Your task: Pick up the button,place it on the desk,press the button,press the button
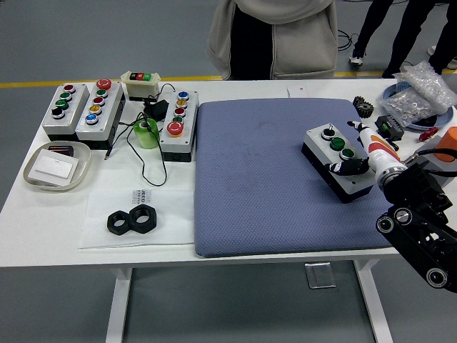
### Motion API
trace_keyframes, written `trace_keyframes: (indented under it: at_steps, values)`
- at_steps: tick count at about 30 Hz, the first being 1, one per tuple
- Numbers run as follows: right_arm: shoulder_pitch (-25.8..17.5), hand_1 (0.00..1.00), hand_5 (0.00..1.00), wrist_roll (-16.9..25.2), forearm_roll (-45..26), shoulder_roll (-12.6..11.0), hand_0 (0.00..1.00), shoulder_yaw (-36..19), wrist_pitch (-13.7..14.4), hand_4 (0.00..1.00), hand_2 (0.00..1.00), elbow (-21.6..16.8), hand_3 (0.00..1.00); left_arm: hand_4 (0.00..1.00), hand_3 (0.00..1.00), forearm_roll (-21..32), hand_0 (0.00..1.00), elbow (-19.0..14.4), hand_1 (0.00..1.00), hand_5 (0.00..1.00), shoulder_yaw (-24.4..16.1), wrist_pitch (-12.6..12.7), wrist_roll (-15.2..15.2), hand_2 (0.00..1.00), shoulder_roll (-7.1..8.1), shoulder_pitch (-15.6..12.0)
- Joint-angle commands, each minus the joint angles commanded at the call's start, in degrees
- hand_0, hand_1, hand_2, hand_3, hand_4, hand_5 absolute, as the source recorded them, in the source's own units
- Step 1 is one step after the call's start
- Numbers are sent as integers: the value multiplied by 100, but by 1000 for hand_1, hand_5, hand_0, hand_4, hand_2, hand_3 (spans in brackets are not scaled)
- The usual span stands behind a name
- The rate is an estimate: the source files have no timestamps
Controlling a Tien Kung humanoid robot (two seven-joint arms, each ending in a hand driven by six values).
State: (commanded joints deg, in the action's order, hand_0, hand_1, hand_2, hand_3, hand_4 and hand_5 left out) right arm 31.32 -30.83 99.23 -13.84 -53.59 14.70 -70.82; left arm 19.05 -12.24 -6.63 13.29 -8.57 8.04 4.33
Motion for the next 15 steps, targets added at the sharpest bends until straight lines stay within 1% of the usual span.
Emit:
trace_keyframes:
  at_steps: [8, 10, 11, 15]
  values:
    - [59, 875, 183, -21, 24, 37, 982, -8, 4, 979, 967, 162, 958, 644, 830, 18, 698, 1, 833, 998, 5, 2, -3, 892, -3, 14]
    - [77, 875, 183, -31, 39, 42, 982, 14, 6, 979, 967, 205, 958, 644, 830, -9, 698, -2, 833, 998, -13, 4, 6, 892, -9, 11]
    - [78, 863, 196, -35, 44, 46, 981, 18, 8, 978, 945, 220, 949, 646, 830, -24, 698, -3, 833, 998, -24, 6, 10, 892, -11, 4]
    - [53, 863, 196, -50, 62, 74, 981, 13, -3, 978, 945, 287, 949, 646, 830, -156, 698, -6, 833, 998, -108, 21, 43, 892, -18, -42]
